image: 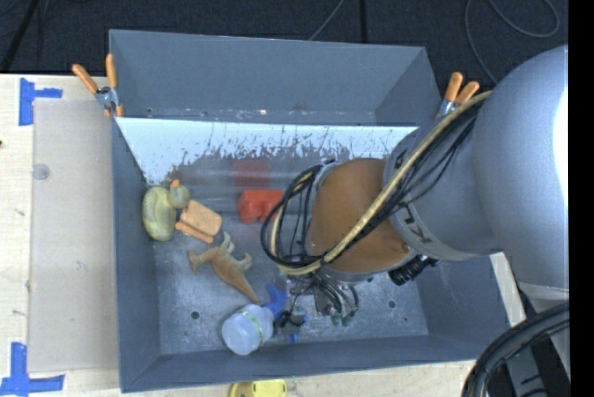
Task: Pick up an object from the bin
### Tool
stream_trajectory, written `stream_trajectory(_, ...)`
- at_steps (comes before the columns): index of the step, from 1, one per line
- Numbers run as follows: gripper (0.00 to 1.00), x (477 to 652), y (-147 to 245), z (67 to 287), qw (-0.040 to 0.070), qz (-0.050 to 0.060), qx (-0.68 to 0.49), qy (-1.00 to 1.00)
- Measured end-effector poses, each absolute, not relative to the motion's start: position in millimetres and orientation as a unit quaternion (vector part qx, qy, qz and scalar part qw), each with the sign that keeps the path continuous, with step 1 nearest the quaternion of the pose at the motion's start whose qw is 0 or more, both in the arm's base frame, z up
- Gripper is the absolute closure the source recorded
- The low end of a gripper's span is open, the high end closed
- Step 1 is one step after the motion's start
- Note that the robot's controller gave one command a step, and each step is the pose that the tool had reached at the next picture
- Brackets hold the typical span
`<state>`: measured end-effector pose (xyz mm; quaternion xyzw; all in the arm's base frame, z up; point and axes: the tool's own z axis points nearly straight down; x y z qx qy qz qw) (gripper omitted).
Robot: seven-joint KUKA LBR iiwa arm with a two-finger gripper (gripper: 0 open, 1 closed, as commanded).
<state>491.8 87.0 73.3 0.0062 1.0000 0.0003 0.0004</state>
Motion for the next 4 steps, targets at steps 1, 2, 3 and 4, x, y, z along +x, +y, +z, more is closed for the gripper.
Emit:
stream_trajectory(1,1.0,491.8,87,73,0.0,0.0,0.007,1.0)
stream_trajectory(2,1.0,496.8,95,171,0.0,0.0,0.001,1.0)
stream_trajectory(3,1.0,496.8,95,171,0.0,0.0,0.001,1.0)
stream_trajectory(4,1.0,497.0,96,204,-0.006,-0.001,0.0,1.0)
